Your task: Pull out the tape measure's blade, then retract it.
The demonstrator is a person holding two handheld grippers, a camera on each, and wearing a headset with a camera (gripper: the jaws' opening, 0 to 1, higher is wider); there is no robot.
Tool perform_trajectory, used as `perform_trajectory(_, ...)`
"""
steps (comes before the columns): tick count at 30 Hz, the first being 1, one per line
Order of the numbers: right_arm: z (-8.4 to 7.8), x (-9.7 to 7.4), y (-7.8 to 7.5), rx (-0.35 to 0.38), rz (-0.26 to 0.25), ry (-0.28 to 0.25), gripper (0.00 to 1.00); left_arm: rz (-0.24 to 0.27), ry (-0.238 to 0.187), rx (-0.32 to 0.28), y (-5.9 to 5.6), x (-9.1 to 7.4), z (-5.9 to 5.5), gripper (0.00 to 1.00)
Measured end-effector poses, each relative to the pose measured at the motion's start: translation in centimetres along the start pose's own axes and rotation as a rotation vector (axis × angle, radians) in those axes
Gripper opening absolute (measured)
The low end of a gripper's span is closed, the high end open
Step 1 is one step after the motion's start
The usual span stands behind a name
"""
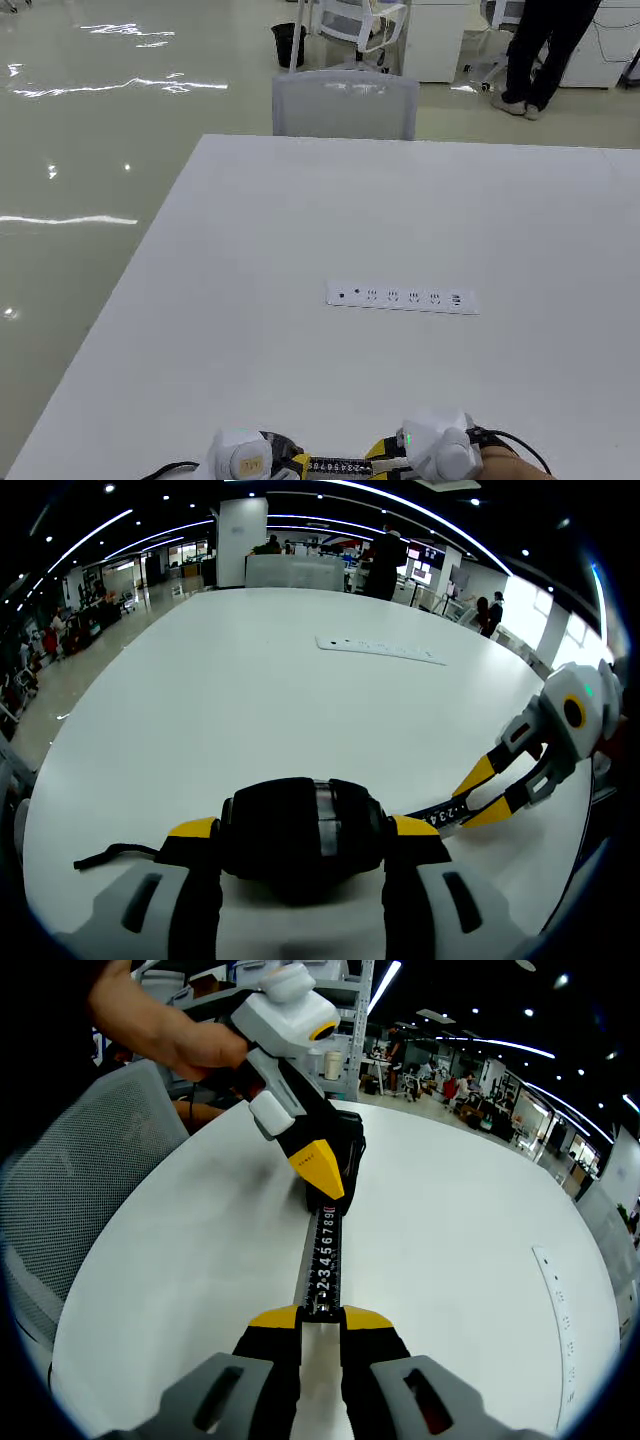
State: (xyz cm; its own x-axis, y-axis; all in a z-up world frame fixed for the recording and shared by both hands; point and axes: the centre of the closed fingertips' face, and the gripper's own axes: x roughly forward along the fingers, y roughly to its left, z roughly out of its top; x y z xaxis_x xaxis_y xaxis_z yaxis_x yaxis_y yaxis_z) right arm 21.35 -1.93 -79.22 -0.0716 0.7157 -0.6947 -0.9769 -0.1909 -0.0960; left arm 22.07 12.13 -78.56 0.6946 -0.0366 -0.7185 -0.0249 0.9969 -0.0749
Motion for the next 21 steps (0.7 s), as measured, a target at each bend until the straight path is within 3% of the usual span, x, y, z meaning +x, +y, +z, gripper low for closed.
perform_trajectory(21, 0.74, 0.72, -0.14, -0.005, 0.004, -0.015, 0.13, -0.010, -0.002, -0.003, 0.04, 0.19, 0.01, 0.61)
